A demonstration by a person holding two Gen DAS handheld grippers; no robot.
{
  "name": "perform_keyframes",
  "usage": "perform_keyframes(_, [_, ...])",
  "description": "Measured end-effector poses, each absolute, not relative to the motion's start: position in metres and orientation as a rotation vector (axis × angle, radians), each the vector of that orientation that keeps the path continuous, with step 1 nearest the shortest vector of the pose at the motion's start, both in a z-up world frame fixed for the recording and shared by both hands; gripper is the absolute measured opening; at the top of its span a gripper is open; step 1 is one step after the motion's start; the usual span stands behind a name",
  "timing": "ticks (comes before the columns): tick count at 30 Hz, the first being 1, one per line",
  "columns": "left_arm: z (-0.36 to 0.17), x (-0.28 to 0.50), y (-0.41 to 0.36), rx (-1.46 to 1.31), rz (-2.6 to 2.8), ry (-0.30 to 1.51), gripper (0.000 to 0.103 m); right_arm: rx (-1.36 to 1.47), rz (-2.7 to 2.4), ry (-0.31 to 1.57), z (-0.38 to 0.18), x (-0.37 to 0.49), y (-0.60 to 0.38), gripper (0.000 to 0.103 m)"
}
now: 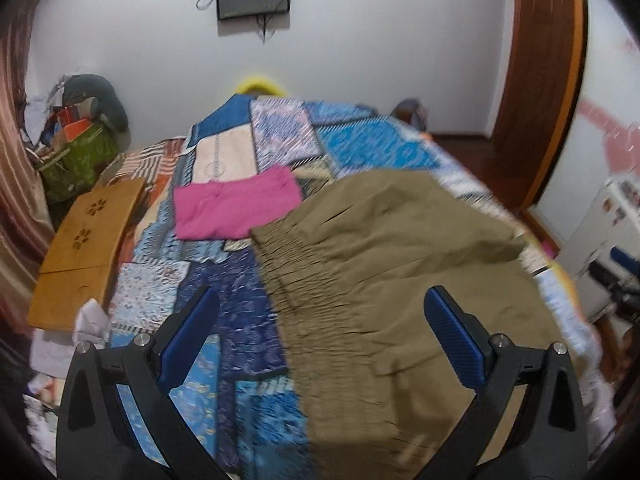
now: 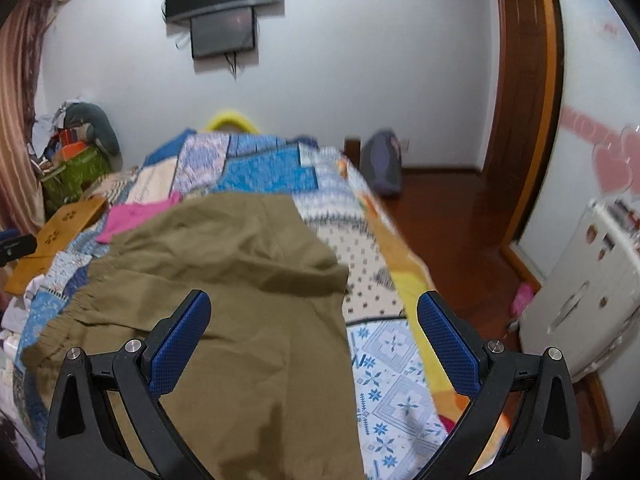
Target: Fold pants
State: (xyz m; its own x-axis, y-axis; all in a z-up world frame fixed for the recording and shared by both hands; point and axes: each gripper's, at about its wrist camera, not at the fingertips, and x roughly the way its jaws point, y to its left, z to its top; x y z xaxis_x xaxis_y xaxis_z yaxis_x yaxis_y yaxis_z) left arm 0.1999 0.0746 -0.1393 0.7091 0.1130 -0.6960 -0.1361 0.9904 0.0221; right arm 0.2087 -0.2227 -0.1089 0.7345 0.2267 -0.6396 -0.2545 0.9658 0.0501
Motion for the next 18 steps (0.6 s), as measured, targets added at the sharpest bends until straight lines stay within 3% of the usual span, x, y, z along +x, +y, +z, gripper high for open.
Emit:
perform_keyframes(5, [-0.171, 0.229, 0.089, -0.039, 0.113, 0.878, 0.103, -0.040, 0.300, 0.796, -0.135, 0.241, -0.229, 0.102])
perform_keyframes(7, [-0.179, 0.240, 0.089, -0.050, 0.072, 0.913, 0.097, -0.030, 0.322, 0.820, -0.144, 0.255, -0.227, 0.102])
perform_keyframes(12, [-0.203, 0.267, 0.088, -0.035, 0.023, 1.008, 0.083, -0.004, 0.378, 0.924, -0.166, 0.287, -0.231, 0.075])
perform_keyframes(17, [-0.223, 0.285, 0.104, -0.143, -0.016, 1.077, 0.076, 0.049, 0.466, 1.013, -0.182, 0.307, -0.232, 0.062])
perform_keyframes(18, [-0.226, 0.288, 0.106, -0.154, -0.021, 1.085, 0.076, 0.057, 0.477, 1.027, -0.186, 0.310, -0.231, 0.056])
